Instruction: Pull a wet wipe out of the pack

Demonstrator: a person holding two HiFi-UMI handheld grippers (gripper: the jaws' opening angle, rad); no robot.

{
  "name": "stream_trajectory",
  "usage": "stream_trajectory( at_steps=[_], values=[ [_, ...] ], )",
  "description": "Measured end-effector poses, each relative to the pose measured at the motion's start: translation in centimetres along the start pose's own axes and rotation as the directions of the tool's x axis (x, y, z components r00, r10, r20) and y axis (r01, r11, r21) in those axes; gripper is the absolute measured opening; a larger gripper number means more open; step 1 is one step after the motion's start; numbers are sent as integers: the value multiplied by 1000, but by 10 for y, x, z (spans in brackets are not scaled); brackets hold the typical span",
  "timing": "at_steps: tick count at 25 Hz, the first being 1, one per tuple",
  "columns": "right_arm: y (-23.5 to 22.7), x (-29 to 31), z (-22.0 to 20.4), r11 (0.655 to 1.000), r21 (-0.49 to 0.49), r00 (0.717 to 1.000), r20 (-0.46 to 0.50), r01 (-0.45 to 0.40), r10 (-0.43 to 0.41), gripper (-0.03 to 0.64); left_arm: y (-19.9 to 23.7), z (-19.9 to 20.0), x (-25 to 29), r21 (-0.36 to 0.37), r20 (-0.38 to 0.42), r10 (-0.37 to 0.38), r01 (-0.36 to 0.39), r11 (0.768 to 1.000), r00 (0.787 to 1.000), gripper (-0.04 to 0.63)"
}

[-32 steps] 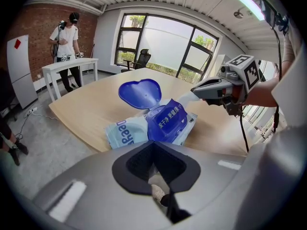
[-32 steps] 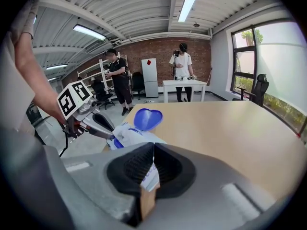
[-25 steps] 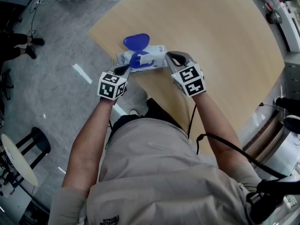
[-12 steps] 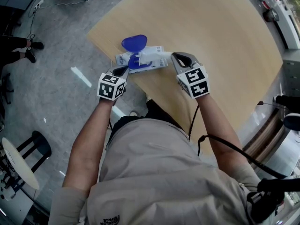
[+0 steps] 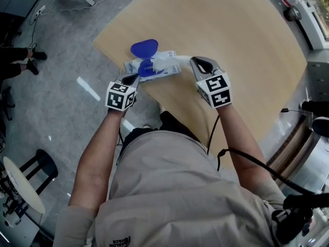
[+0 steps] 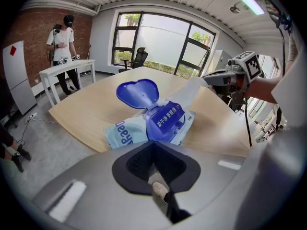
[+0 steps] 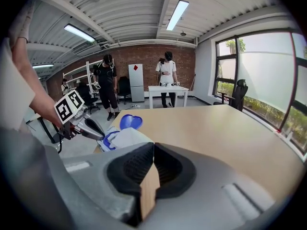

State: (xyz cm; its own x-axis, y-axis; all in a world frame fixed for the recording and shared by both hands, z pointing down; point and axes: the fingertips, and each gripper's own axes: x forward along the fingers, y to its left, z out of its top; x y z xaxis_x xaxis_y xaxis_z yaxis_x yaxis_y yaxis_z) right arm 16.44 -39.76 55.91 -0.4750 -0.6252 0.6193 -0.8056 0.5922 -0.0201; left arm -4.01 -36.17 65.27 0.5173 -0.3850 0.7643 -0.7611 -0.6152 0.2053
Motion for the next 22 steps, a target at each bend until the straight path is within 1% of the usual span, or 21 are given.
stream_trajectory(
  at_steps=[6,12,17,22],
  values=[
    [0,-19,8,1000,-7,1000,14,28,-28,8,-2,2,-8,11,14,-3,3,1000,1000,-2],
    [9,-40,15,998,-18,998,33,55,-55,8,-7,6,-24,29,53,1,-3,1000,999,0],
    [23,-62,23,996,-25,996,49,80,-79,6,-13,14,-52,29,126,-8,4,1000,992,0],
    [39,-86,38,993,-29,990,76,119,-116,8,-26,25,-95,38,217,-48,40,998,975,0]
  ],
)
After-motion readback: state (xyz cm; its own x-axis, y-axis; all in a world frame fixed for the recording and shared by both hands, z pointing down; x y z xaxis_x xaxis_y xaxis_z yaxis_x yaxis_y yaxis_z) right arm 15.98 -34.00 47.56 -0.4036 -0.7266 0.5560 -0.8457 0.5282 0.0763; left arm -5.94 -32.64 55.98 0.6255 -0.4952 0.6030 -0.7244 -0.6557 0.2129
